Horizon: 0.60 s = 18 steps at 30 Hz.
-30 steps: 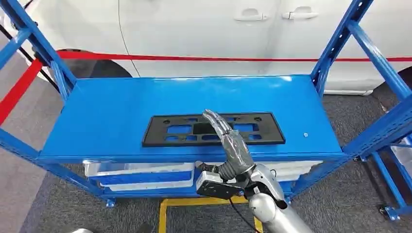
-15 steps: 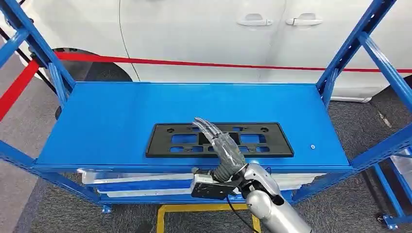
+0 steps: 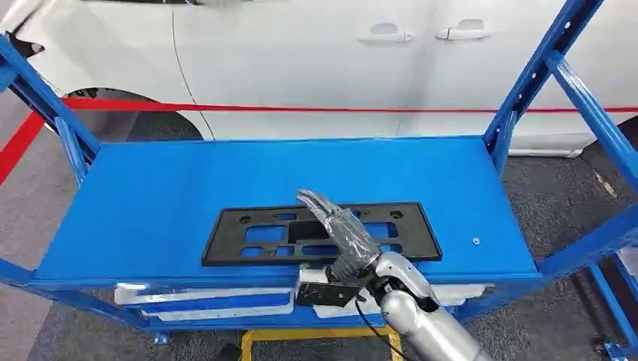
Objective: Take the parts from the cabinet and place them on the table.
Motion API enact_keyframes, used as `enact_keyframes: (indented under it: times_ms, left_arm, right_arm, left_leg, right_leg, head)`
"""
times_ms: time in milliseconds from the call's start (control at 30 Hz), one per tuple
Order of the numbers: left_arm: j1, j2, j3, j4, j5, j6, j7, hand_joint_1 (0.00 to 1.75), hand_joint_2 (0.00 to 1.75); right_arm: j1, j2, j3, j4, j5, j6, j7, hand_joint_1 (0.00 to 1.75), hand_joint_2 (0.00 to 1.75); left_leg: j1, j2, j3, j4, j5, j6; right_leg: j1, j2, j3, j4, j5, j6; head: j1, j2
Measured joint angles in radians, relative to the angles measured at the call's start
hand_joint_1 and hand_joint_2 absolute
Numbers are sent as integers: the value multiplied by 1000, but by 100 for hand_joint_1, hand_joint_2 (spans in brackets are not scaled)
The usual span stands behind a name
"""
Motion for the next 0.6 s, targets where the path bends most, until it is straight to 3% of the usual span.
enact_keyframes:
  times_ms: [33, 67, 100, 133, 167, 233, 267, 400, 433, 467, 567, 600]
  left_arm:
    - [-1, 0, 0, 0, -1, 17, 6, 0, 0]
    - [0, 0, 0, 0, -2, 26, 7, 0, 0]
    - [2, 0, 0, 0, -2, 33, 8, 0, 0]
    - [3, 0, 0, 0, -2, 40, 11, 0, 0]
    - [3, 0, 0, 0, -3, 42, 13, 0, 0]
    - [2, 0, -2, 0, -3, 48, 18, 0, 0]
    - [1, 1, -2, 0, -3, 53, 19, 0, 0]
    - [-3, 0, -6, 0, -3, 56, 25, 0, 0]
    - [-2, -5, -7, 0, -3, 56, 27, 0, 0]
    - [-3, -5, -7, 0, -3, 58, 29, 0, 0]
    - [-4, -6, -12, 0, -3, 59, 34, 0, 0]
    - [-3, -5, -15, 0, -3, 59, 35, 0, 0]
  right_arm:
    - [-1, 0, 2, 3, -2, 3, 0, 0, 175]
    - [0, -1, 3, 7, -2, 4, 0, 0, 175]
    - [1, -2, 3, 10, -3, 8, 2, 0, 175]
    - [1, -4, 4, 14, -5, 19, 2, 0, 175]
    - [0, -5, 5, 18, -6, 28, 3, 0, 175]
    - [-5, -6, 10, 24, -9, 52, 3, 0, 175]
    - [-8, -8, 13, 29, -10, 61, 3, 0, 175]
    - [-20, -17, 26, 43, -11, 80, 9, 0, 175]
    - [-24, -22, 29, 48, -11, 87, 10, 0, 175]
    - [-28, -26, 30, 51, -11, 87, 10, 0, 175]
    - [-36, -40, 35, 70, -11, 95, 14, 0, 175]
    - [-35, -42, 38, 77, -12, 99, 14, 0, 175]
  left_leg:
    - [0, 0, -60, 102, -40, -3]
    - [0, 0, -108, 177, -60, -5]
    - [0, 0, -141, 218, -56, -4]
    - [0, 0, -149, 207, -25, -2]
    - [0, 0, -135, 154, 24, 3]
    - [-6, 0, -68, -22, 140, 21]
    - [-12, -1, -50, -63, 142, 32]
    - [-14, -3, -41, -95, 133, 33]
    - [0, -1, -30, -111, 139, 39]
    - [-1, -2, -23, -117, 139, 42]
    - [-1, -1, -22, -116, 137, 49]
    - [-1, -1, -22, -115, 135, 49]
  right_leg:
    - [3, -1, 4, 0, -4, -5]
    - [5, -1, 6, 0, -7, -8]
    - [7, 0, 9, 1, -11, -9]
    - [9, 2, 16, 1, -15, -10]
    - [11, 4, 24, 1, -20, -9]
    - [15, 6, 43, 1, -32, -8]
    - [16, 6, 44, 1, -37, -4]
    - [16, 5, 40, -4, -38, 15]
    - [18, 4, 39, 0, -47, 21]
    - [18, 3, 34, 24, -62, 27]
    - [8, 3, -79, 237, -156, 40]
    - [6, 3, -112, 289, -163, 43]
  head:
    - [0, 0]
    - [0, 0]
    - [0, 0]
    - [0, 0]
    - [0, 0]
    - [0, 0]
    - [3, 0]
    - [2, 0]
    - [1, 0]
    - [6, 0]
    - [6, 0]
    - [6, 0]
